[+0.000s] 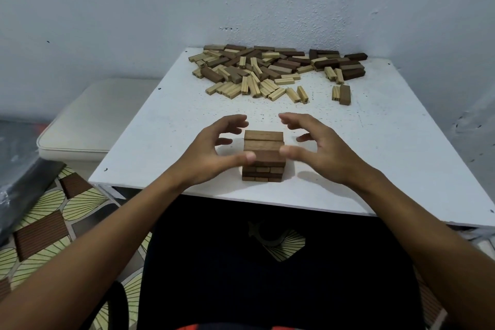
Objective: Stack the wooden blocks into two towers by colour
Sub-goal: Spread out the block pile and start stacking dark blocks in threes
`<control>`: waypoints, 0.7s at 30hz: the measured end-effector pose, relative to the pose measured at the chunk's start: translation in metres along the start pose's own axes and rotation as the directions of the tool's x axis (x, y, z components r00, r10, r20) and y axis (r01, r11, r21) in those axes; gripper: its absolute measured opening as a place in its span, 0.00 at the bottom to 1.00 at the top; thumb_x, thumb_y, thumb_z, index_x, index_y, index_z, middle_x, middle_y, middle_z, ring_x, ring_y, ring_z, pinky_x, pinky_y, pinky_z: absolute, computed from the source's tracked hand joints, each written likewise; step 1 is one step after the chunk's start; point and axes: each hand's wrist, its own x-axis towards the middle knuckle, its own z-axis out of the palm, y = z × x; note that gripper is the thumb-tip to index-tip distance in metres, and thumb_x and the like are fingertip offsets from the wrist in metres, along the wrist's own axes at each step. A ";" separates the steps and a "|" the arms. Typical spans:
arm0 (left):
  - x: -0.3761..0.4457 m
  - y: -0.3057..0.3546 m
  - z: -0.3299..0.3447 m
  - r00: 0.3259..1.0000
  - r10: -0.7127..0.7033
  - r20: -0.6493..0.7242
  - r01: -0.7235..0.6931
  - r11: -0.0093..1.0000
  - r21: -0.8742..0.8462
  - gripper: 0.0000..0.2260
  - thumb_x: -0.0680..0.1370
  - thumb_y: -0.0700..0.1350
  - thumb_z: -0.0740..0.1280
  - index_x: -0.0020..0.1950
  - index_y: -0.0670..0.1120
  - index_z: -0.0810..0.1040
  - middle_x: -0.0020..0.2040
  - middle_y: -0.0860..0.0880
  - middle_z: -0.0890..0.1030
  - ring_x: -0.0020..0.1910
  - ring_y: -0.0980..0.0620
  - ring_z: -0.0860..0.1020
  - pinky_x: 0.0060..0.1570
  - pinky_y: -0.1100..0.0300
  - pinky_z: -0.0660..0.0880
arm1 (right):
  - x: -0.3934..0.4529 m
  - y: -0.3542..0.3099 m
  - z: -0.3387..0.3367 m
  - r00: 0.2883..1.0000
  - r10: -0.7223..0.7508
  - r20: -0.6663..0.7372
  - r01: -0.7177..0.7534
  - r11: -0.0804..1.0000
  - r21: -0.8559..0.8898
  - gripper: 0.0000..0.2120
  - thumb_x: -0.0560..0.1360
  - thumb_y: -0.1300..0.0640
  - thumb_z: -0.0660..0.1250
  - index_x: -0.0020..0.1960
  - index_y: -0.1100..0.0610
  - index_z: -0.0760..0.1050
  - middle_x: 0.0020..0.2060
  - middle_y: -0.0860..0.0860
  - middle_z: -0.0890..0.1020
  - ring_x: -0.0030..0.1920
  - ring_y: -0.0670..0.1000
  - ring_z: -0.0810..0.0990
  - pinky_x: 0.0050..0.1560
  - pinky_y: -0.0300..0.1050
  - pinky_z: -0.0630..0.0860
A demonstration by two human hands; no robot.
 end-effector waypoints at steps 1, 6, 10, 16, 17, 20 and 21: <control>-0.001 0.001 0.004 1.000 -0.025 -0.010 0.025 0.999 -0.043 0.32 0.69 0.64 0.67 0.70 0.55 0.69 0.63 0.62 0.75 0.62 0.65 0.73 0.58 0.68 0.71 | -0.001 -0.001 0.005 0.998 0.034 -0.043 -0.031 0.998 0.062 0.30 0.73 0.39 0.62 0.73 0.46 0.65 0.68 0.45 0.71 0.66 0.41 0.70 0.61 0.34 0.68; -0.002 0.009 0.037 0.956 -0.256 -0.146 0.178 0.897 -0.405 0.29 0.79 0.61 0.51 0.75 0.47 0.64 0.69 0.54 0.73 0.69 0.58 0.70 0.68 0.60 0.65 | -0.008 -0.008 0.046 0.932 0.324 -0.160 -0.211 0.848 0.486 0.42 0.72 0.25 0.49 0.76 0.51 0.60 0.73 0.48 0.67 0.72 0.47 0.66 0.74 0.47 0.60; -0.005 0.021 0.060 0.908 -0.370 -0.196 0.186 0.775 -0.603 0.27 0.83 0.58 0.45 0.77 0.45 0.61 0.74 0.51 0.67 0.73 0.55 0.65 0.75 0.56 0.57 | -0.011 -0.024 0.062 0.895 0.410 -0.177 -0.206 0.731 0.650 0.46 0.66 0.29 0.45 0.78 0.53 0.56 0.75 0.47 0.64 0.74 0.45 0.62 0.76 0.46 0.56; -0.006 0.024 0.072 0.881 -0.396 -0.258 0.168 0.773 -0.611 0.29 0.82 0.61 0.42 0.78 0.48 0.59 0.76 0.55 0.63 0.74 0.60 0.61 0.76 0.56 0.53 | -0.013 -0.040 0.074 0.894 0.384 -0.231 -0.132 0.719 0.683 0.21 0.82 0.43 0.40 0.44 0.43 0.70 0.32 0.27 0.77 0.38 0.25 0.75 0.39 0.21 0.69; -0.007 0.026 0.073 0.881 -0.393 -0.264 0.161 0.773 -0.613 0.29 0.82 0.61 0.41 0.78 0.48 0.59 0.76 0.56 0.63 0.74 0.60 0.61 0.76 0.58 0.53 | -0.013 -0.041 0.075 0.894 0.378 -0.240 -0.125 0.725 0.677 0.21 0.82 0.43 0.40 0.43 0.43 0.70 0.30 0.26 0.77 0.37 0.25 0.75 0.38 0.20 0.68; -0.008 0.031 0.075 0.883 -0.391 -0.259 0.167 0.778 -0.606 0.29 0.82 0.60 0.39 0.78 0.49 0.59 0.76 0.55 0.63 0.74 0.59 0.61 0.71 0.64 0.55 | -0.011 -0.040 0.078 0.889 0.386 -0.248 -0.120 0.717 0.687 0.21 0.81 0.40 0.42 0.42 0.42 0.71 0.34 0.28 0.77 0.39 0.26 0.76 0.39 0.20 0.69; -0.008 0.031 0.075 0.884 -0.395 -0.250 0.175 0.775 -0.607 0.29 0.82 0.60 0.39 0.78 0.49 0.60 0.75 0.54 0.64 0.73 0.58 0.62 0.70 0.64 0.56 | -0.011 -0.040 0.079 0.891 0.382 -0.247 -0.119 0.719 0.685 0.21 0.80 0.39 0.42 0.42 0.42 0.72 0.36 0.29 0.77 0.39 0.26 0.76 0.39 0.21 0.69</control>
